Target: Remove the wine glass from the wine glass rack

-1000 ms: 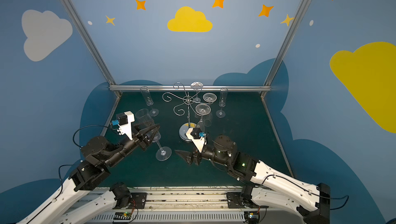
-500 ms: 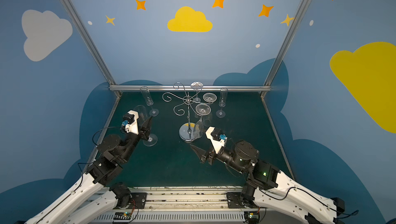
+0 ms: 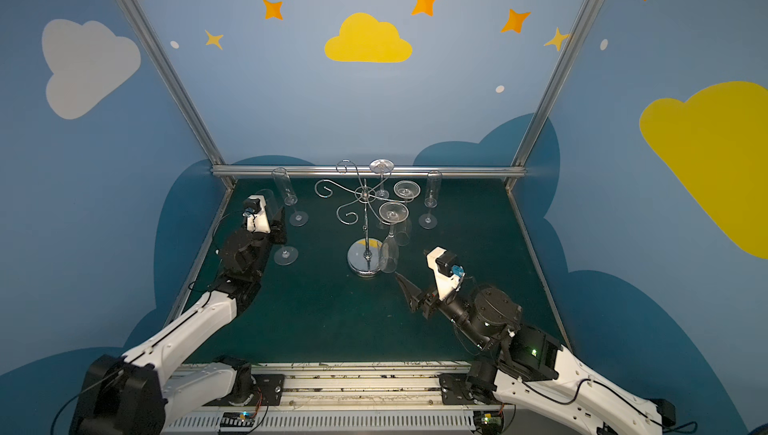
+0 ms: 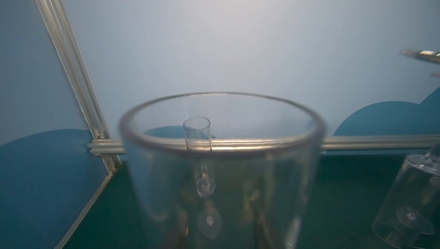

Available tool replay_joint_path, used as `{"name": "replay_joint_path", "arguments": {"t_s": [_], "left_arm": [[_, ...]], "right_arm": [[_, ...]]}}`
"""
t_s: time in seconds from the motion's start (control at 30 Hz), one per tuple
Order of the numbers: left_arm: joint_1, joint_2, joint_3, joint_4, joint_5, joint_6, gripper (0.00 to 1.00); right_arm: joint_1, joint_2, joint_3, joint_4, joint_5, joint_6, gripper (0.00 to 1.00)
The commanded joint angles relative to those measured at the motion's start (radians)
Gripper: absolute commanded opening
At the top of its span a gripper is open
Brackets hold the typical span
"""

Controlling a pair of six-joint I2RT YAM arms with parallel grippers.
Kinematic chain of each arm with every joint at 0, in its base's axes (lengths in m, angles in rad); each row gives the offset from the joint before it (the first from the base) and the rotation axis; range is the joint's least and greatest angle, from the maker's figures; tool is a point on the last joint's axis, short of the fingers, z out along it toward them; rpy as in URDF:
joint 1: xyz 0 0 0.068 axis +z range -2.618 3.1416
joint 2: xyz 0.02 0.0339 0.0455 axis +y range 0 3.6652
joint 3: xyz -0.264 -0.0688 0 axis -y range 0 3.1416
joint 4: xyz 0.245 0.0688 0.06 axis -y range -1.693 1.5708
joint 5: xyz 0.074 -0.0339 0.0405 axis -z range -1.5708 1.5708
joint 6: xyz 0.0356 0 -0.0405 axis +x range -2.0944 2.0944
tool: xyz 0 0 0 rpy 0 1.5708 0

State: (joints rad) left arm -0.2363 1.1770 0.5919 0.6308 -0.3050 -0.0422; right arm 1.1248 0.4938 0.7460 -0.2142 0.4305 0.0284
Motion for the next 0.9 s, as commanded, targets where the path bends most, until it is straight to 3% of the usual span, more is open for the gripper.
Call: {"name": "replay_joint_path", "arguments": {"t_s": [0.0, 0.33, 0.87], "left_arm": [[0.018, 0.097, 0.04, 0.193, 0.023, -0.019, 0.37], [0.044, 0.402, 0.183, 0.363, 0.033, 0.02, 0.37], [0.072, 0.617, 0.26, 0.488, 0.069, 0.016, 0.37]], "right_arm": [[-0.009, -0.04, -0.022, -0.01, 0.139, -0.009, 0.84], [-0.059, -0.075, -0.052, 0.005, 0.261, -0.041, 0.85], [-0.176, 0.031, -0.039, 0.012, 0.194, 0.026, 0.85]]}}
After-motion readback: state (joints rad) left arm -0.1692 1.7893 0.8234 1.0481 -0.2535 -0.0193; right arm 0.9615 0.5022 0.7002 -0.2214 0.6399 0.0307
